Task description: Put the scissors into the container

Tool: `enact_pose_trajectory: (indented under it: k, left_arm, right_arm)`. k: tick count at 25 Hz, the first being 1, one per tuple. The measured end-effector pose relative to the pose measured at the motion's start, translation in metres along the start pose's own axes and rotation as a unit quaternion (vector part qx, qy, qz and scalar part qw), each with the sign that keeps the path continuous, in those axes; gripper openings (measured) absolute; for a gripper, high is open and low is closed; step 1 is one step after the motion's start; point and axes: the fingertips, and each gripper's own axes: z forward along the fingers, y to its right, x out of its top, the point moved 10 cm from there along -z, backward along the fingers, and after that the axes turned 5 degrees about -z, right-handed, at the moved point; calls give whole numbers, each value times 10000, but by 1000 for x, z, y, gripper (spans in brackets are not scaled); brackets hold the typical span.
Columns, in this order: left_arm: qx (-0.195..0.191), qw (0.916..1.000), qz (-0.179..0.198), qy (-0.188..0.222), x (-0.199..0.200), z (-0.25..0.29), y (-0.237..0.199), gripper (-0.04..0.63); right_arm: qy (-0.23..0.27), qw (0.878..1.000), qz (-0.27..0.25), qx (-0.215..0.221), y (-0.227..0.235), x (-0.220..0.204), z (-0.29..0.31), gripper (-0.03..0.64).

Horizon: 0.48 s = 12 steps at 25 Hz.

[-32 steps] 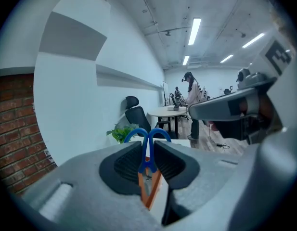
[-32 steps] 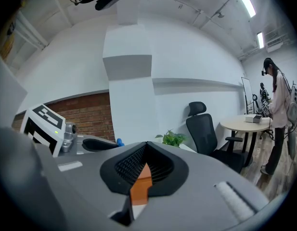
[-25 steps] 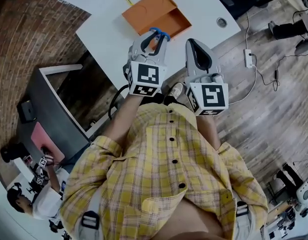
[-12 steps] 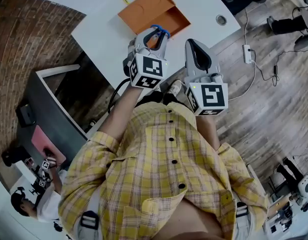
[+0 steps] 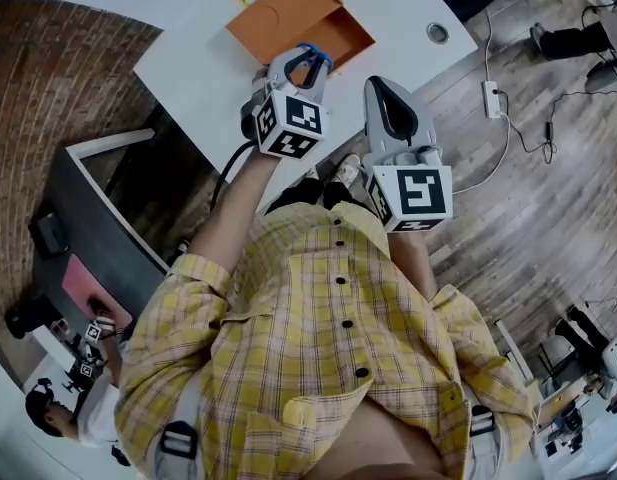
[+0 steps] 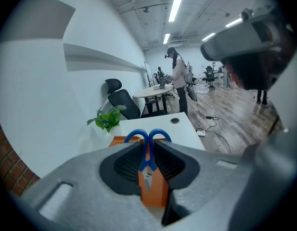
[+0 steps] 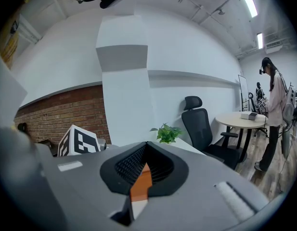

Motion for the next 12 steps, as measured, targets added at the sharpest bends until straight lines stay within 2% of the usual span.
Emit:
enact_pose_trajectory:
  k: [6, 12]
  left_arm:
    - [-70, 9996, 221, -155, -16, 19, 3, 87]
    - [-194, 9992, 137, -318, -29, 39, -3, 87]
  right_arm:
    - [-21, 10000, 9, -37, 1, -2, -2, 5]
    - [-37, 10000, 14, -90, 1, -2, -2, 5]
